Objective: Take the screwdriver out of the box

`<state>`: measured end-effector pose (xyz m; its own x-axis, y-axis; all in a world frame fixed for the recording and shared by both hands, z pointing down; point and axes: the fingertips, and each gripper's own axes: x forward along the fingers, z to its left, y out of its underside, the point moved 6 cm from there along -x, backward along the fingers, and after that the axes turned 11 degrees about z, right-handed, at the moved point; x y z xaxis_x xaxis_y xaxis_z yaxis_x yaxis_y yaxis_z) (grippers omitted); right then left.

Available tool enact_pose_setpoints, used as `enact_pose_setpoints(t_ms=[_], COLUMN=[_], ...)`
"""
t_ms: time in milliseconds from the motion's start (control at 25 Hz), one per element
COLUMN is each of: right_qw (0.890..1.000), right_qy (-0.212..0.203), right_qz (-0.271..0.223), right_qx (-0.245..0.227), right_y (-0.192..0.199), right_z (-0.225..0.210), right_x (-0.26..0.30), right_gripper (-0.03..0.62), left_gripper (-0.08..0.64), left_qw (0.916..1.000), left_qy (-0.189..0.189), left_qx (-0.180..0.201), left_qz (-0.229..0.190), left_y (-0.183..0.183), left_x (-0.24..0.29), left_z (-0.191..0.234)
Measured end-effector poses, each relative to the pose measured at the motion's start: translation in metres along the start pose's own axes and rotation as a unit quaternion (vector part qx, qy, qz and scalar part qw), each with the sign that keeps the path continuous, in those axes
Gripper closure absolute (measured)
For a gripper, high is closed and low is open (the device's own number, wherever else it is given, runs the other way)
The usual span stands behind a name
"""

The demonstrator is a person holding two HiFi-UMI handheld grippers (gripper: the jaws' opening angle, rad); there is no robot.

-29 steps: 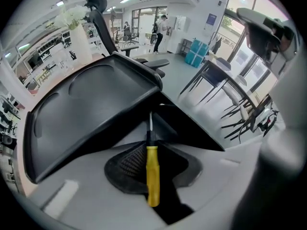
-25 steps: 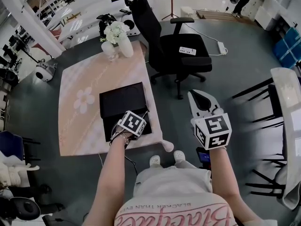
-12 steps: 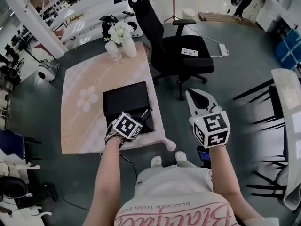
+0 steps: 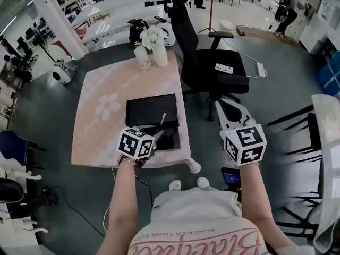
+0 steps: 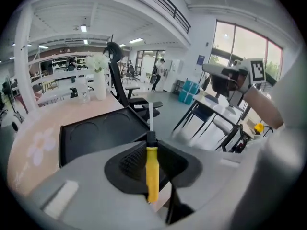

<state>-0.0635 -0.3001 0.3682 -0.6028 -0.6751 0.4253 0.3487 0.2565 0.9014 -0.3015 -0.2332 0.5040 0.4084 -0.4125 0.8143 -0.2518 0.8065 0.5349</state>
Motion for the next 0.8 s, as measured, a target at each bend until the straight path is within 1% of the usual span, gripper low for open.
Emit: enact_pose_setpoints(t_ms=[120,200,320,400,480,560,600,720,800], right_qw=[1.000,1.000,0.999,0.998,0.998,0.996,0.995,0.993,0.991], right_qy=[-0.012,-0.023,-0.039,-0.048,-0.059,-0.072,-0.079,-0.097,-0.107], right_qz=[-0.004,-0.007,-0.014,-0.020,-0.027,-0.034,-0.038,-0.050,-0.060], right_qx=[-0.003,-0.008,-0.016,-0.020,-0.026,-0.034,-0.039,-0.052,-0.058], right_y=[-0.004,-0.008,-0.016,-0.023,-0.030,-0.038,-0.042,-0.055,-0.063], right_z=[0.000,0.002,0.008,0.013,0.019,0.026,0.030,0.041,0.047], right_x=[-0.001,0.000,0.003,0.004,0.004,0.006,0.006,0.006,0.006], right_gripper=[0.586,0.586,0.586,0.586,0.586,0.586,0.586,0.586,0.586], left_gripper=[0.479,0.479,0.479,0.479,0.479,0.479,0.479,0.478,0.477], left_qw=[0.9979,0.9925,0.9787,0.9691,0.9593,0.9469,0.9393,0.9125,0.8960], left_qy=[-0.015,-0.038,-0.073,-0.098,-0.125,-0.153,-0.169,-0.223,-0.253], left_qx=[-0.028,-0.051,-0.087,-0.096,-0.096,-0.098,-0.101,-0.113,-0.112], left_qz=[-0.057,-0.104,-0.171,-0.205,-0.235,-0.265,-0.281,-0.324,-0.347], left_y=[-0.005,-0.008,-0.009,-0.008,-0.008,-0.009,-0.009,-0.010,-0.012], left_x=[-0.017,-0.032,-0.056,-0.072,-0.090,-0.107,-0.117,-0.146,-0.165], left_z=[0.001,0.003,0.007,0.007,0.006,0.007,0.007,0.008,0.008])
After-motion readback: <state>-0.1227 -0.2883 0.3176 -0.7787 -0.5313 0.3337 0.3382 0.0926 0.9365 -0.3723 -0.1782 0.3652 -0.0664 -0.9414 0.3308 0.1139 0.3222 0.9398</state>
